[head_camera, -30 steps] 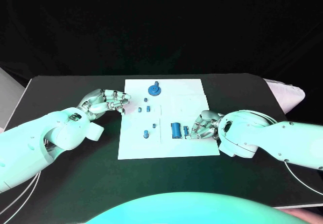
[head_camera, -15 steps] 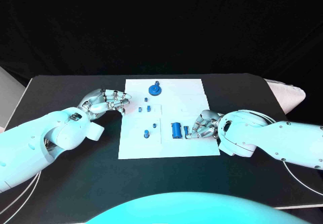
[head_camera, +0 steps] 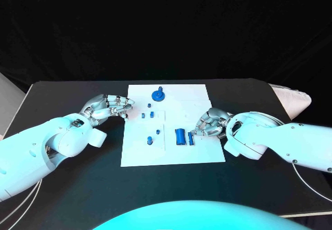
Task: Assemble the parts on the task board
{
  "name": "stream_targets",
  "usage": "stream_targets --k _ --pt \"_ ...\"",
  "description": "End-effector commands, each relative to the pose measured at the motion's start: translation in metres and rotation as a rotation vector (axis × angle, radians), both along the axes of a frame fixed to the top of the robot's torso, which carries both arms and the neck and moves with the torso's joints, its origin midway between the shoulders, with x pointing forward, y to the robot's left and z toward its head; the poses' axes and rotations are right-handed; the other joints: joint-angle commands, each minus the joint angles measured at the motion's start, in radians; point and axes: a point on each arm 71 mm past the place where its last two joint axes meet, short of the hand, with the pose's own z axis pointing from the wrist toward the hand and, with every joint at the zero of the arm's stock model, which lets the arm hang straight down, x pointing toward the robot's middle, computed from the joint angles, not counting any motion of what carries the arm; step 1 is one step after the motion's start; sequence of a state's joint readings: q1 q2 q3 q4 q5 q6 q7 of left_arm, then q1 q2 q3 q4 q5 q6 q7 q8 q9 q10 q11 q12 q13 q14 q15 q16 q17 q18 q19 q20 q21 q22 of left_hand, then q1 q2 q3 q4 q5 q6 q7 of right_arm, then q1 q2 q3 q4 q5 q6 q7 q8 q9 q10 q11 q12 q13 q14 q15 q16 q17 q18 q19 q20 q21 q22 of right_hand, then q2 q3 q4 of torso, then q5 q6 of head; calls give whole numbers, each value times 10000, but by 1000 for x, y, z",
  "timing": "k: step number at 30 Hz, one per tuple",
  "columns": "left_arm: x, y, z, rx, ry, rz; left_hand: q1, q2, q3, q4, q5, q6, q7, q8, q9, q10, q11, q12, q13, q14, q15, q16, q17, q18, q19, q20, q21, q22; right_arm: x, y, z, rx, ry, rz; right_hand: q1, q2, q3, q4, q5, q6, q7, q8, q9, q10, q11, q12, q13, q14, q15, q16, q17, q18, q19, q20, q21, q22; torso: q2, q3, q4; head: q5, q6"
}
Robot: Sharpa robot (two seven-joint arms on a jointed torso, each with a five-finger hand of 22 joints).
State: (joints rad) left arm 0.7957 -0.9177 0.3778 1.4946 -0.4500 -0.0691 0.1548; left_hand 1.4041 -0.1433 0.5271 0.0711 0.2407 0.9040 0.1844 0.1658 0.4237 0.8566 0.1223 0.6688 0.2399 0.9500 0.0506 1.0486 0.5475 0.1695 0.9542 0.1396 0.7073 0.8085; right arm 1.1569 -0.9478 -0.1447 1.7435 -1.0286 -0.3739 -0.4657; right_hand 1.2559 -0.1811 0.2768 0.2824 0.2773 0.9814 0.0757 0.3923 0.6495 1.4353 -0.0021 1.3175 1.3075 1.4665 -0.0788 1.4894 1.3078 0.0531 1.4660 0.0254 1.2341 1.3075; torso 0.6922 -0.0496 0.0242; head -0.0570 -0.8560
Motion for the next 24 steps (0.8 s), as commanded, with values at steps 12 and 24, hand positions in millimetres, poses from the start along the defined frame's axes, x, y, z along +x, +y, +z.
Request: stream_targets --k 12,24 --pt "20 1 -8 -1899 -402 2138 -142 -269 -62 688 -42 -951 1 220 11 -66 471 -1899 -1441 -1408 734 -3967 -1922 76 -1176 783 -3085 -1928 79 -43 2 5232 -2477 -2087 1070 87 827 -108 -141 -1036 419 -214 2 -3647 382 -5954 -3436 -761 426 -4172 -3099 1202 -1077 407 -9761 -1273 -588 -175 -69 64 666" --pt "38 5 -26 -2220 -593 2990 -9 -234 -109 758 -344 -924 -187 -80 -751 1255 688 -5819 -1764 -1205 1160 -8025 -2769 114 -1215 1360 -5982 -4439 110 -53 -5 5453 -3388 -2279 1536 -638 2137 -612 -1473 -1479 1254 -1706 -1766 -4434 1489 -10766 -9600 -4548 1824 -11559 -7662 1318 -4895 1843 -11728 -6419 -927 -66 11 114 1167"
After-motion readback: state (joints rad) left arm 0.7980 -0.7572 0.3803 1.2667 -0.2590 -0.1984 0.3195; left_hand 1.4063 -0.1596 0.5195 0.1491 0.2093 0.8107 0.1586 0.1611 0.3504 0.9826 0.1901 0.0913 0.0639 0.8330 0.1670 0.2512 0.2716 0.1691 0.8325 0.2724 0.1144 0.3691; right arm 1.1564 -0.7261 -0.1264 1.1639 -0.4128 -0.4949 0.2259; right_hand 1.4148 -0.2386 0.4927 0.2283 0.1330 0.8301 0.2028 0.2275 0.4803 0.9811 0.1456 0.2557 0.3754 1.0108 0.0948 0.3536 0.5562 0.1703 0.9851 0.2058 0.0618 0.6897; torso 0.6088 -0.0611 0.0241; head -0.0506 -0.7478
